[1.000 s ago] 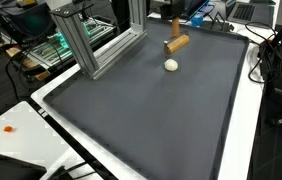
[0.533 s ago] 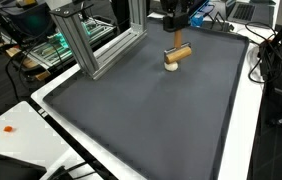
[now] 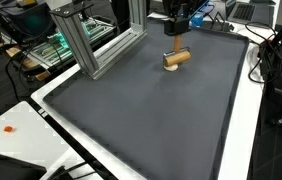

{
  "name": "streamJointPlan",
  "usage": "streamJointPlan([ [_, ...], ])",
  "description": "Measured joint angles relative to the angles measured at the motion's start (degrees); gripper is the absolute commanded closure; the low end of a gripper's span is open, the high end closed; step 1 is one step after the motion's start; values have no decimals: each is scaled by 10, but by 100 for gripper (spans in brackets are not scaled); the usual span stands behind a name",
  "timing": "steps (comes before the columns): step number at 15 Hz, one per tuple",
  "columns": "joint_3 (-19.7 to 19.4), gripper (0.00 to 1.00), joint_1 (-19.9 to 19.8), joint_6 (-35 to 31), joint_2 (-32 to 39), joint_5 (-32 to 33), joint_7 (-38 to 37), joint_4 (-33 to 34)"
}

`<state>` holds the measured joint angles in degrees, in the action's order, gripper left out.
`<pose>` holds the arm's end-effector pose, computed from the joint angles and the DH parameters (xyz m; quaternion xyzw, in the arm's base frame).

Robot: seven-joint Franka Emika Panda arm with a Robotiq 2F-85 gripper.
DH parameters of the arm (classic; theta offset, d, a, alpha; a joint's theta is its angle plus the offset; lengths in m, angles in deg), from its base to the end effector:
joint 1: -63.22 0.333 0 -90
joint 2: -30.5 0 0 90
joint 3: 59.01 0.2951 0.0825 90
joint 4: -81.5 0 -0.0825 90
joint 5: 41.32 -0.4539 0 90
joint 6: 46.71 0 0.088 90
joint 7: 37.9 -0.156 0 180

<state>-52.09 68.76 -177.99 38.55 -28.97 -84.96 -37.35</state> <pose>0.6237 0.1253 0.2598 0.9691 -0.2318 0.0712 0.0459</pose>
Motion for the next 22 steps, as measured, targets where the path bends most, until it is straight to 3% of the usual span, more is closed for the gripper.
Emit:
streamJointPlan([
  [17, 0, 78, 14, 49, 6, -39, 35, -3],
  [22, -7, 78, 16, 28, 6, -29, 22, -4],
])
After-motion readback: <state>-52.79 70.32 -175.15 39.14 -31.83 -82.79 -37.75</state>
